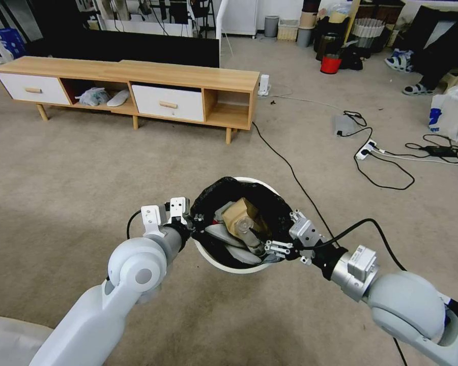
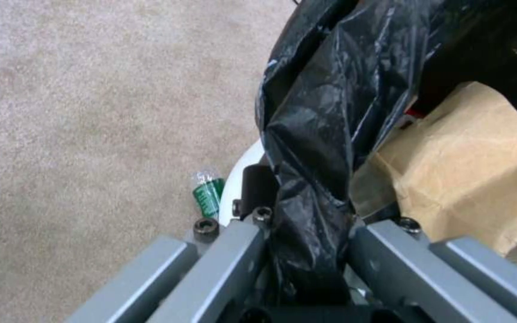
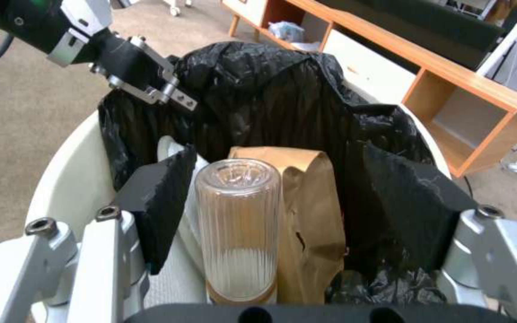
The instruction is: Pick up the trash bin and place the garbage on the floor into it.
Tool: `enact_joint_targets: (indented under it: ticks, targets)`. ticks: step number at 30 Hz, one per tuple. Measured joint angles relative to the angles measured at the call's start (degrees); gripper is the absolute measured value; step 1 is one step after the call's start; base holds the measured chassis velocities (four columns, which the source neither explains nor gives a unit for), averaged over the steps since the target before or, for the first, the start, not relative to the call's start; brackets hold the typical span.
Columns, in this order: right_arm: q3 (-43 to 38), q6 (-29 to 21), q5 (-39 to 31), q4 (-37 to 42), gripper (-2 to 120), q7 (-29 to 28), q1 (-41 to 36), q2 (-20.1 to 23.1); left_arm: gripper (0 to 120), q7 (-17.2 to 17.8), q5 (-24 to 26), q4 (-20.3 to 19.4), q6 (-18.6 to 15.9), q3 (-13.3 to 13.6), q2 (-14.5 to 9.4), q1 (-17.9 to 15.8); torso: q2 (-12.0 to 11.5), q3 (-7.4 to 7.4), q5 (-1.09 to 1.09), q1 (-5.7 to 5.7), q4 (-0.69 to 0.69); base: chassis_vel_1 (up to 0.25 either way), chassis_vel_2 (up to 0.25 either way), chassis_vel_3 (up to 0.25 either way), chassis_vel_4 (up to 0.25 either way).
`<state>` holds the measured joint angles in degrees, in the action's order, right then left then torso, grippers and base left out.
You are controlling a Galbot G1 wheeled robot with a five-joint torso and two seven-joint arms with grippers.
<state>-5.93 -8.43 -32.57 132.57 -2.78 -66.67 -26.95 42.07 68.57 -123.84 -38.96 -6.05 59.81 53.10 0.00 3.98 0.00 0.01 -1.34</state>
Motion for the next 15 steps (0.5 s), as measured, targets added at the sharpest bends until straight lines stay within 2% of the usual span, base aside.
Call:
enact_joint_targets:
  ticks: [15]
  targets:
    - [-0.6,0.0,-0.2,0.4,76,0.0,0.6,-0.1,0,-0.2,-0.9,0.9,0.0,-0.6,0.1,0.7,0.0,0.00,0.00,0.00,-0.01,0.000,0.000,0.000,0.000]
